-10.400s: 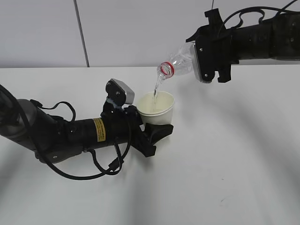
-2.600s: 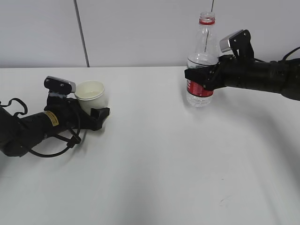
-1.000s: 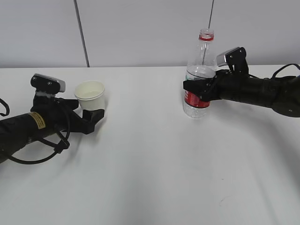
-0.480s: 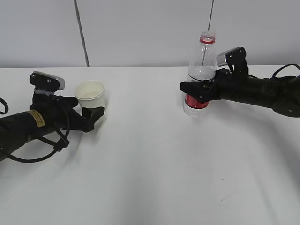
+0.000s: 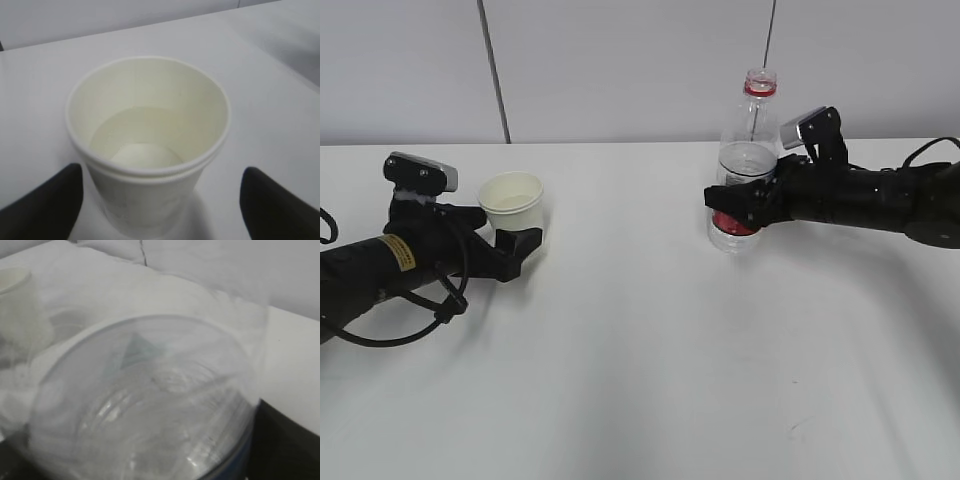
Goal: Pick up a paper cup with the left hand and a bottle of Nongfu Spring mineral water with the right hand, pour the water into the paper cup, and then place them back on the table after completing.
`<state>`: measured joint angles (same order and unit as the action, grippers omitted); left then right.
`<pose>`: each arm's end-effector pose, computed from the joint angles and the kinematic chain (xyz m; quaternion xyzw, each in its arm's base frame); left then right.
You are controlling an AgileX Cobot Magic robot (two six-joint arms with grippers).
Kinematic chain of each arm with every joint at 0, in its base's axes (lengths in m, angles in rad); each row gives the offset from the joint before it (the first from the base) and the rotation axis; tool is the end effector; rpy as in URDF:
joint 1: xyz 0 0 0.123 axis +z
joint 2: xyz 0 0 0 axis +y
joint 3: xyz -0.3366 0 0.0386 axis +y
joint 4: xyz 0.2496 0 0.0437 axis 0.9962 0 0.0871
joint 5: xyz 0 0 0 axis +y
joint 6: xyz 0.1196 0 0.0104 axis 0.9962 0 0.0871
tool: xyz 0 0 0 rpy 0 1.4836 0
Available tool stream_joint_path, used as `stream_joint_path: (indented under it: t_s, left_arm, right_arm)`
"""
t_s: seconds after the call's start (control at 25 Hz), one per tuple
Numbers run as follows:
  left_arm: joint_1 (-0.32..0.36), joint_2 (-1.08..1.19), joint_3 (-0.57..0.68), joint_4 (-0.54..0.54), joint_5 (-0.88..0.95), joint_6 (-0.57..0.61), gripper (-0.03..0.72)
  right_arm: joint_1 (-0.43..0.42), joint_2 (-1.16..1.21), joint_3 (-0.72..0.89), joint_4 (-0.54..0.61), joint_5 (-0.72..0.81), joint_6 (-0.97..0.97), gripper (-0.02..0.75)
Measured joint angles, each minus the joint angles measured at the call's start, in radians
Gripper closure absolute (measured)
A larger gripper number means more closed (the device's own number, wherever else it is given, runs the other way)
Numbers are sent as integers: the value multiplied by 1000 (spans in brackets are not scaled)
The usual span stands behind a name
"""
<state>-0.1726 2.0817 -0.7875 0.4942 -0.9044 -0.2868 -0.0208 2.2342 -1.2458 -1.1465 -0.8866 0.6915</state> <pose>0.3987 -0.1149 0.1297 0.1908 0.7933 -0.1944 0.5445 0.4903 0.0746 0.1443 -0.2967 0.7488 0.2495 0.5375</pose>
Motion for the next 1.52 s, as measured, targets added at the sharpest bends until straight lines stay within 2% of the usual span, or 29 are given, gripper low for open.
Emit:
stream_joint_path:
  t_s: [0.24,0.48,1.04,1.2,1.32,1.52]
  left_arm:
    - [0,0,0,0,0,0,104]
    - [0,0,0,1,0,0,104]
    - [0,0,0,1,0,0,104]
    - [0,0,0,1,0,0,104]
    - [0,0,0,2,0,0,104]
    - [-1,0,0,9,0,0,104]
  right_arm:
    - [0,-27,0,-104,30,58,153]
    - [-13,-50,0,-196,56,119,153]
    - [-20,-55,0,-219,56,158,153]
    - [-22,-55,0,-289,-13,216,154]
    - [-24,-55,0,-310,-74,244,181]
    - [-24,-57,0,-312,-77,255,216]
